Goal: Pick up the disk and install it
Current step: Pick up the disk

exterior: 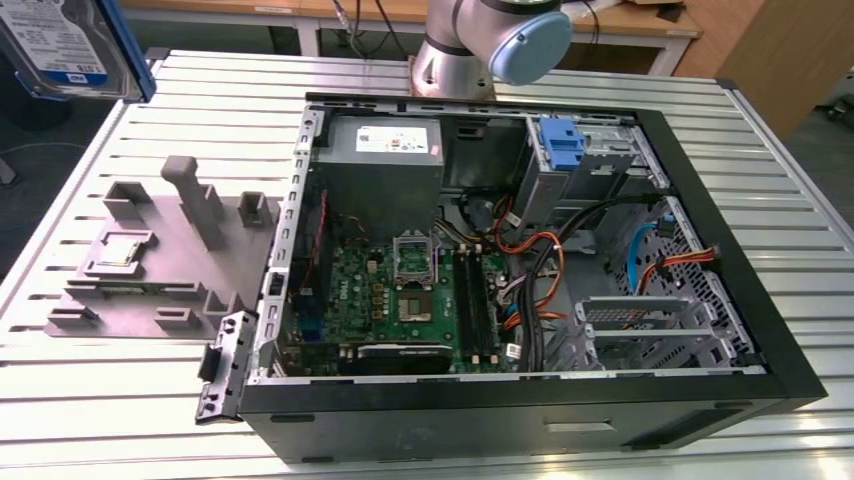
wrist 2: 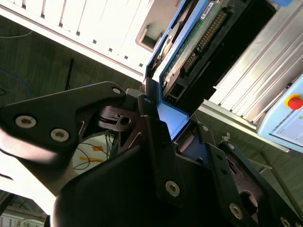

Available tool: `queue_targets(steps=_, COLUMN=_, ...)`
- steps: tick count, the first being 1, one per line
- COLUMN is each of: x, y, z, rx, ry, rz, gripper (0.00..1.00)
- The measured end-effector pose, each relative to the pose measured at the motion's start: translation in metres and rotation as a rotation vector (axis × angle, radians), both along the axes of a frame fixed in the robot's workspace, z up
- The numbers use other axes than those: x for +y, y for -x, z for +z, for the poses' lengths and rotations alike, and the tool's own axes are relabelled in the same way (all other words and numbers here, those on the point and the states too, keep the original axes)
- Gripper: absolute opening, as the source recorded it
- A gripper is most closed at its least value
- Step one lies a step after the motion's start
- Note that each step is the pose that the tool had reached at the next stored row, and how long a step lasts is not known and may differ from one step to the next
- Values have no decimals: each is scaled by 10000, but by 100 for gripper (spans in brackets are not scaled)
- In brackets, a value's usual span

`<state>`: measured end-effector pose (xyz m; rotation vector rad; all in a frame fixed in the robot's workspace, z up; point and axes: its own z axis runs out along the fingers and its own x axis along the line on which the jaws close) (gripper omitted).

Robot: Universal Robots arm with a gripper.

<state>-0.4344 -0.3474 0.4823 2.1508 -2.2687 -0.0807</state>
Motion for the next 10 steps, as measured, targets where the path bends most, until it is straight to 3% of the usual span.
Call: queue_targets(steps=10, x=-13, y=-30, z=4, rx=8, ry=8, rz=-2, gripper=36)
